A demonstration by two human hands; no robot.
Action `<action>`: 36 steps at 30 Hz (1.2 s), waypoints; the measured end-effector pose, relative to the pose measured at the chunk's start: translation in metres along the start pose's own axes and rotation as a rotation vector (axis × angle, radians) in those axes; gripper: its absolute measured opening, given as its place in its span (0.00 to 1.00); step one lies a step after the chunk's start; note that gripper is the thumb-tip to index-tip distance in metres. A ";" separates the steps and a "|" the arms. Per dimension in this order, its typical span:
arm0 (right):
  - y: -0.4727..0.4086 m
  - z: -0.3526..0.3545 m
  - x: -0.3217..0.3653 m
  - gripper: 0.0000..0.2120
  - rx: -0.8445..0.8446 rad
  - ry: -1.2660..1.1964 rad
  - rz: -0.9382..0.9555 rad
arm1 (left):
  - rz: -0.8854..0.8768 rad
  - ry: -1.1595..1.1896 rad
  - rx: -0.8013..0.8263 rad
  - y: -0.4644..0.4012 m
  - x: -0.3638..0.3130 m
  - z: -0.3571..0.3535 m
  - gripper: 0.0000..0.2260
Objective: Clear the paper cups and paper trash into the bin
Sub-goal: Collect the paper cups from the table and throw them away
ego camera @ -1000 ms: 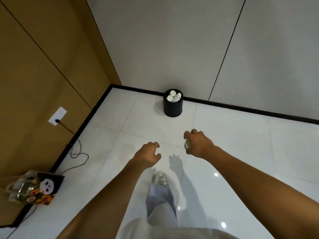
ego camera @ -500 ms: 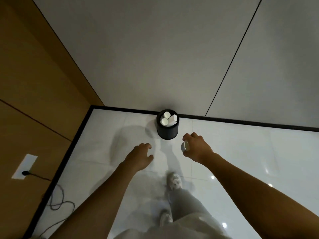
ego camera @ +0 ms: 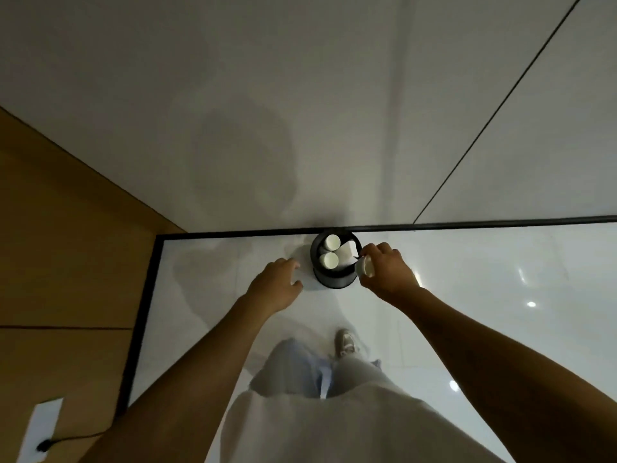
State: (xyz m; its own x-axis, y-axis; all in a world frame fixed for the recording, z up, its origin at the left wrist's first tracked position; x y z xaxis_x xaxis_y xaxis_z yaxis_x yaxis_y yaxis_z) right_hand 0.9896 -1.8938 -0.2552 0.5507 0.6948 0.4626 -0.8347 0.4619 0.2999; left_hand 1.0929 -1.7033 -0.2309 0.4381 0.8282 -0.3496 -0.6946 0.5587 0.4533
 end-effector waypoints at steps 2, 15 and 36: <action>-0.019 -0.004 0.001 0.25 -0.010 -0.009 -0.065 | -0.032 -0.028 0.020 -0.031 0.009 0.013 0.19; -0.091 -0.115 0.007 0.25 -0.018 -0.179 -0.516 | -0.275 -0.164 0.253 -0.185 0.076 -0.013 0.19; -0.289 -0.401 -0.156 0.27 -0.101 -0.211 -0.477 | -0.384 -0.102 0.250 -0.392 0.164 -0.273 0.18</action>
State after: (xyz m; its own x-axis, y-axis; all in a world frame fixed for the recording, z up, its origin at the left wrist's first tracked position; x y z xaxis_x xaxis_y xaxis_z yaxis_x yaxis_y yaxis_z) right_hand 1.1469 -1.9145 -0.7487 0.8472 0.2734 0.4555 -0.4815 0.7575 0.4409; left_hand 1.2808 -1.7987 -0.6897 0.6991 0.5526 -0.4538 -0.3181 0.8087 0.4948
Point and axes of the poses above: each hand's wrist, its own y-axis away from the middle knuckle, its own z-axis out of the back of the hand, x = y × z, the point moved 7 cm from there along -y, towards the middle knuckle, and after that the axes turned 6 degrees about -x, right-handed, at the moved point
